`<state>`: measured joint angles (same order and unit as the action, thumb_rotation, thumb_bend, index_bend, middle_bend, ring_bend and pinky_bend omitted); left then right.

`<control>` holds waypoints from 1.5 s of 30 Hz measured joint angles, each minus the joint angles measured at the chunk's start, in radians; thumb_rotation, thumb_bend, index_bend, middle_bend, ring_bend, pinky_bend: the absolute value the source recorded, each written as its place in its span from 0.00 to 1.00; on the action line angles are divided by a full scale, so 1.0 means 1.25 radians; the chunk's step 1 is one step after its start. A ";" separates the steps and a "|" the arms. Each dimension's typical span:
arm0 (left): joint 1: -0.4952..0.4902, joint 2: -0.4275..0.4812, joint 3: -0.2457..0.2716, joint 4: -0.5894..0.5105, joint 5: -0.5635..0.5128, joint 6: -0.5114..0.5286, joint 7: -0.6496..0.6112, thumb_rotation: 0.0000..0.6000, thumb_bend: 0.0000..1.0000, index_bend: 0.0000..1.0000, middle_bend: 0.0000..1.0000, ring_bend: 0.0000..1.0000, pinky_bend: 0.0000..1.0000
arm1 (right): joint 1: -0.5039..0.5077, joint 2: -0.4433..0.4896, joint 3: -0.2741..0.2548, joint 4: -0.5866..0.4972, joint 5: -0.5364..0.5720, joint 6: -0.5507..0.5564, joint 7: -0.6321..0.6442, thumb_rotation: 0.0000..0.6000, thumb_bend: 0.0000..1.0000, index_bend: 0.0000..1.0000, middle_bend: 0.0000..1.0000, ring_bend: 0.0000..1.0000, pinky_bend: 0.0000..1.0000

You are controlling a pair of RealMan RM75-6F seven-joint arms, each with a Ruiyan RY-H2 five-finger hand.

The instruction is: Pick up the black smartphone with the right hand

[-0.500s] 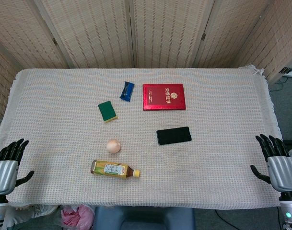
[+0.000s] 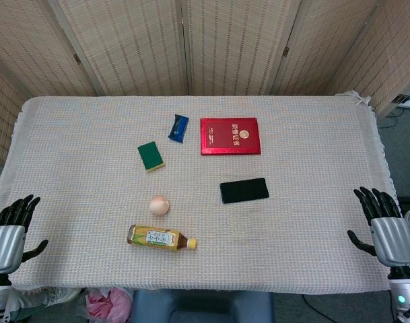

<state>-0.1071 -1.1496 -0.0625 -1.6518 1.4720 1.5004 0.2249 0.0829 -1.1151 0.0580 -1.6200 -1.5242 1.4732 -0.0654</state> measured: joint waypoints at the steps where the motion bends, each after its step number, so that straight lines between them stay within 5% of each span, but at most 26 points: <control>1: 0.000 0.000 -0.001 0.000 0.001 0.001 0.001 1.00 0.20 0.11 0.09 0.11 0.18 | 0.005 -0.002 0.001 0.001 -0.004 -0.003 0.000 1.00 0.19 0.00 0.14 0.04 0.09; 19: 0.006 0.010 0.003 0.009 0.005 0.007 -0.030 1.00 0.20 0.11 0.09 0.11 0.18 | 0.218 -0.112 0.058 0.033 0.030 -0.268 -0.048 1.00 0.17 0.13 0.23 0.10 0.17; 29: 0.019 0.020 0.009 0.015 0.001 0.014 -0.040 1.00 0.20 0.11 0.09 0.11 0.18 | 0.369 -0.271 0.102 0.188 0.102 -0.418 -0.070 1.00 0.08 0.23 0.27 0.13 0.18; 45: 0.027 0.027 0.011 0.027 -0.013 0.005 -0.057 1.00 0.20 0.11 0.09 0.11 0.18 | 0.472 -0.434 0.121 0.372 0.173 -0.478 -0.106 1.00 0.09 0.33 0.30 0.16 0.20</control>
<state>-0.0735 -1.1156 -0.0481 -1.6176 1.4555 1.5063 0.1538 0.6723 -1.6570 0.2095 -1.1550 -1.3074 0.8756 -0.1975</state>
